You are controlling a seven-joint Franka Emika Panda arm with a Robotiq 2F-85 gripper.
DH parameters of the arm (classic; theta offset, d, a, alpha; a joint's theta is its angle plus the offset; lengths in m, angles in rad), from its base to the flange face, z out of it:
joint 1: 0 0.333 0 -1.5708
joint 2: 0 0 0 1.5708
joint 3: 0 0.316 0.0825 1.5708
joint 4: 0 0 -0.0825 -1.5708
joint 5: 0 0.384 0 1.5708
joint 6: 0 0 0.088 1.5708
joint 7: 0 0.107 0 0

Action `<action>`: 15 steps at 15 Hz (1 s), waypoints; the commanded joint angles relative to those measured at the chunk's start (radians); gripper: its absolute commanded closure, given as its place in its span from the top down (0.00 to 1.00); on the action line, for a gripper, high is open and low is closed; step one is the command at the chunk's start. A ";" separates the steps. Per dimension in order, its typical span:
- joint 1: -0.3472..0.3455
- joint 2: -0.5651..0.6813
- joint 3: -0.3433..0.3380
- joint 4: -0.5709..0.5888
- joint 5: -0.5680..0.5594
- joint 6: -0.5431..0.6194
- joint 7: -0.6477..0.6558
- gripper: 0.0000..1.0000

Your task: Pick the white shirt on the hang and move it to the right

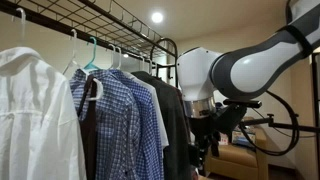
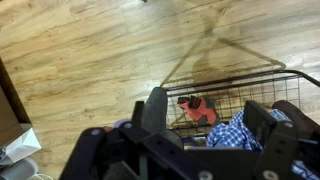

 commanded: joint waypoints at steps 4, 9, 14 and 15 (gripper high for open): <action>0.047 0.008 -0.049 0.006 -0.016 0.001 0.006 1.00; 0.064 0.033 -0.094 0.069 -0.027 0.021 -0.004 1.00; 0.067 0.026 -0.104 0.172 -0.108 0.057 0.006 1.00; 0.067 0.022 -0.103 0.185 -0.124 0.063 0.009 1.00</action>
